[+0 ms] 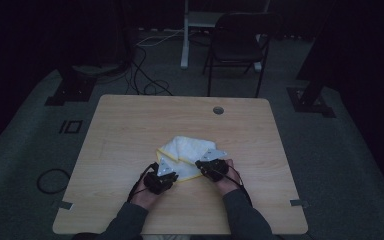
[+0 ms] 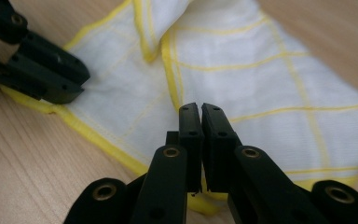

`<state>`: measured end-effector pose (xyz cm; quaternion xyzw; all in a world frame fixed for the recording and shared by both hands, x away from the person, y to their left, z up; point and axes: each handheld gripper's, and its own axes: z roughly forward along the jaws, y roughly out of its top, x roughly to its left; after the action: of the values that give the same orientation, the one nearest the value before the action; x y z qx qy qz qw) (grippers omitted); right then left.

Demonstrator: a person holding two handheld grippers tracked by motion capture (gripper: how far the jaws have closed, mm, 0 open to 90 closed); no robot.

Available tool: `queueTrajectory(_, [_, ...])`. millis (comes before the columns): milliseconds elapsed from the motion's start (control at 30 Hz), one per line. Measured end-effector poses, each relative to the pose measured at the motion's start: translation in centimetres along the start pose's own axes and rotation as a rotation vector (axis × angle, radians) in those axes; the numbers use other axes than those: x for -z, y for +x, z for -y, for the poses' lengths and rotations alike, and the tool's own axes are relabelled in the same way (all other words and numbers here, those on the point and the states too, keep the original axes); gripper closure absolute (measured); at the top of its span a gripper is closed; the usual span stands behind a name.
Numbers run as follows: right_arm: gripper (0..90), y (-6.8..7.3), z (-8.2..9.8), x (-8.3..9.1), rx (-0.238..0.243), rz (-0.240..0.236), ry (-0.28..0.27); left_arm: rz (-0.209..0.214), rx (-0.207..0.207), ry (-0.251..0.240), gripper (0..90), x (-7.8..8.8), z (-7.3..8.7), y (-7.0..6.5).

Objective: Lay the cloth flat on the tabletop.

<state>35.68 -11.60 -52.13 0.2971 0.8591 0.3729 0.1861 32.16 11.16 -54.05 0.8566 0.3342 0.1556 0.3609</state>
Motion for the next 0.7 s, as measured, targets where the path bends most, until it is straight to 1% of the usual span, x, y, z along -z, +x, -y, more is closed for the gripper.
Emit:
queueTrajectory(167, [88.1, -0.8, -0.4, 1.1, -0.001, 0.036, -0.021, -0.011, 0.002, 0.01, 82.3, 0.4, 0.3, 0.6])
queueTrajectory(400, [88.3, -1.9, -0.8, 2.4, -0.015, 0.071, -0.038, -0.033, 0.03, 0.021, 82.3, 1.0, 0.7, 1.7])
queueTrajectory(533, [88.4, -2.7, -0.8, 3.1, -0.039, 0.094, -0.049, -0.048, 0.046, 0.02, 82.2, 1.3, 1.0, 2.3])
queueTrajectory(600, [88.4, -2.9, -0.7, 3.4, -0.039, 0.098, -0.055, -0.048, 0.046, 0.02, 82.2, 1.3, 1.0, 2.3])
queueTrajectory(633, [88.5, -3.3, -0.7, 3.8, -0.044, 0.109, -0.056, -0.06, 0.057, 0.022, 82.2, 1.4, 1.1, 2.8])
queueTrajectory(700, [88.4, -3.6, -0.7, 4.1, -0.047, 0.118, -0.061, -0.066, 0.062, 0.021, 82.2, 1.5, 1.2, 3.1])
